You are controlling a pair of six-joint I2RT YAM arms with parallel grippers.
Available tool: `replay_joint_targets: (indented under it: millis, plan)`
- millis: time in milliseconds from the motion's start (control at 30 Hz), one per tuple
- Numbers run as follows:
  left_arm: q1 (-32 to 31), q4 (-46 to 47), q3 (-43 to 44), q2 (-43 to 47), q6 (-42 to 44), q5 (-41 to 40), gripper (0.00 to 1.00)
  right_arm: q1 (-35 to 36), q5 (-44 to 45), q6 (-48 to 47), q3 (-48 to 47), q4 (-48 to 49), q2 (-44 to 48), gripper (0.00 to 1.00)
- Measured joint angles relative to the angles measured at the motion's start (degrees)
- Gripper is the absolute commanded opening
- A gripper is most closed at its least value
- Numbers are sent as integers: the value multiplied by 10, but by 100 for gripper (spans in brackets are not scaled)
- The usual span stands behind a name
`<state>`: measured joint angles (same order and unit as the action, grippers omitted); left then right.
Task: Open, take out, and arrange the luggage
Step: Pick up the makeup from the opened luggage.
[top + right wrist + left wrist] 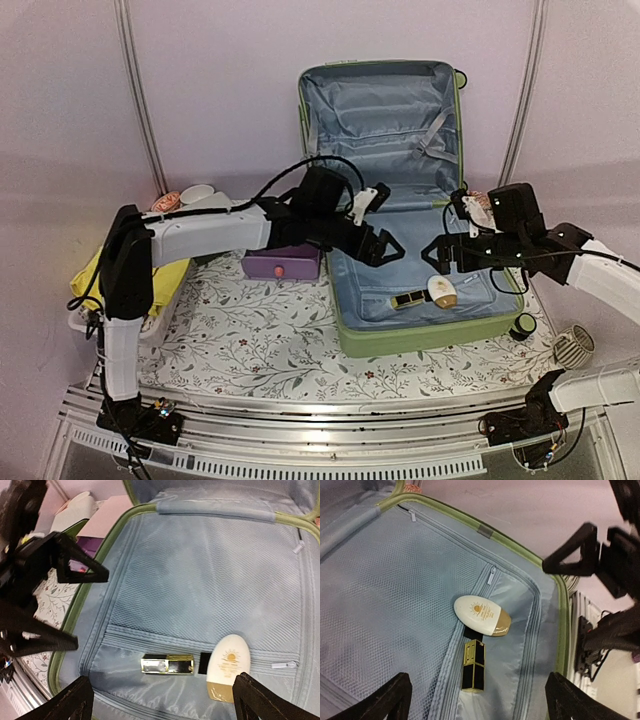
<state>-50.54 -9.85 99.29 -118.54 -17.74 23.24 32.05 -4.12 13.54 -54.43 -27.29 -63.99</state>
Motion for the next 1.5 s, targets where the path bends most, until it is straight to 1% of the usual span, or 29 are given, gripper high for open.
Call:
replay_joint_targets:
  millis: [100, 167, 367, 467, 567, 733, 967, 1200, 1267, 1333, 1467, 1500]
  plan:
    - [-31, -31, 26, -21, 75, -45, 94, -23, 17, 22, -14, -35, 1, 100]
    - [-53, -50, 40, -41, 118, -72, 92, -38, 24, 36, -19, -57, -10, 98]
    - [-86, -100, 100, -119, 194, -128, 90, -111, 43, 71, -21, -126, -58, 95]
    - [-92, -113, 122, -143, 216, -154, 85, -135, 52, 84, -21, -136, -54, 95]
    - [-92, -122, 144, -162, 230, -176, 80, -142, 56, 93, -21, -138, -47, 95]
    - [-93, -128, 172, -184, 241, -197, 79, -142, 56, 102, -21, -135, -30, 95]
    - [-97, -144, 202, -205, 257, -196, 78, -142, 56, 107, -21, -130, -28, 95]
    - [-109, -162, 223, -236, 268, -209, 70, -143, 56, 107, -21, -129, -22, 95]
    - [-111, -164, 226, -242, 269, -217, 67, -143, 55, 107, -21, -128, -22, 95]
    - [-111, -164, 227, -244, 270, -224, 60, -143, 55, 107, -21, -125, -22, 95]
    - [-111, -168, 233, -245, 274, -242, 34, -143, 54, 107, -21, -123, -22, 95]
    - [-111, -171, 235, -246, 278, -245, 30, -143, 53, 107, -21, -122, -22, 95]
